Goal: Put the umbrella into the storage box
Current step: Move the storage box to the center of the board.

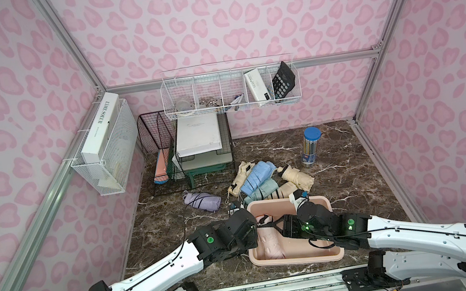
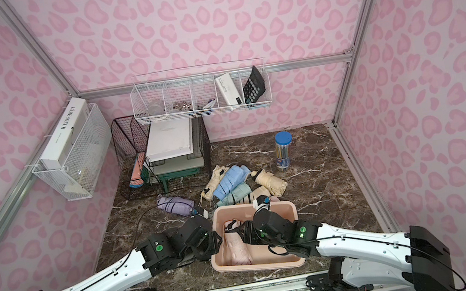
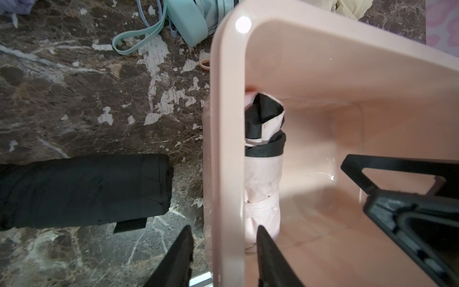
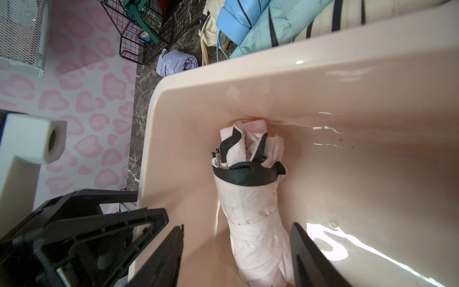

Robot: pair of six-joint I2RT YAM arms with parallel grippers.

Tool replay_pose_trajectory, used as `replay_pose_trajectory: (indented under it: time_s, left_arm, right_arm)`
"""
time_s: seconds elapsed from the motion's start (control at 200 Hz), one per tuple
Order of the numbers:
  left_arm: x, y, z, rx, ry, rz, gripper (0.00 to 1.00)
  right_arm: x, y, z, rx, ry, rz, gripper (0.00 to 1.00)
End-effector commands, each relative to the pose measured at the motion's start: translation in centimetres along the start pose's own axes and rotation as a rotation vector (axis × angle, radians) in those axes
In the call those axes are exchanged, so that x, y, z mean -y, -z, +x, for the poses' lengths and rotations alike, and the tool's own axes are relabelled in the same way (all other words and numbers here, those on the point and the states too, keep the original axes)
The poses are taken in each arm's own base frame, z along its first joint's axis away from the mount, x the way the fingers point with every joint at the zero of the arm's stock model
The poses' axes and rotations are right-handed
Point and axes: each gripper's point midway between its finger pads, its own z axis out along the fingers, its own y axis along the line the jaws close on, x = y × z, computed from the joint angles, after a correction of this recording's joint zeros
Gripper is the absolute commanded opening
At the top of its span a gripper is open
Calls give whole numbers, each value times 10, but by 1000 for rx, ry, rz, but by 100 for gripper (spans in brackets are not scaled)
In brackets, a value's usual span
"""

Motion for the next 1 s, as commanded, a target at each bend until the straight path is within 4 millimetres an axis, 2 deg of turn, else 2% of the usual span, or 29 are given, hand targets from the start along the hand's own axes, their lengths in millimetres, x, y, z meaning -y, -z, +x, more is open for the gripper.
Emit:
replay_pose_trajectory:
  time_s: [0.0, 0.205, 0.335, 0.54, 0.72, 0.845, 0.995]
  left_arm:
    - [9, -5, -4, 8, 77, 25, 34]
    - [17, -13, -13, 16, 132, -2, 20]
    - [21, -15, -21, 61, 178, -14, 15]
    - [34, -26, -17, 93, 203, -49, 13]
    - [47, -34, -10, 103, 239, -62, 12]
    - [52, -37, -10, 113, 265, -51, 13]
    - [53, -39, -9, 112, 282, -32, 17]
  right_arm:
    - [16, 4, -7, 37, -21, 95, 61]
    - [22, 12, -17, 66, -10, 130, 61]
    - [30, 14, -19, 57, 1, 138, 61]
    - [37, 2, -14, -24, 57, 96, 59]
    - [33, -14, -1, -89, 117, 52, 55]
    - [44, -21, 4, -106, 140, 102, 53]
    - [61, -29, 8, -104, 154, 155, 47]
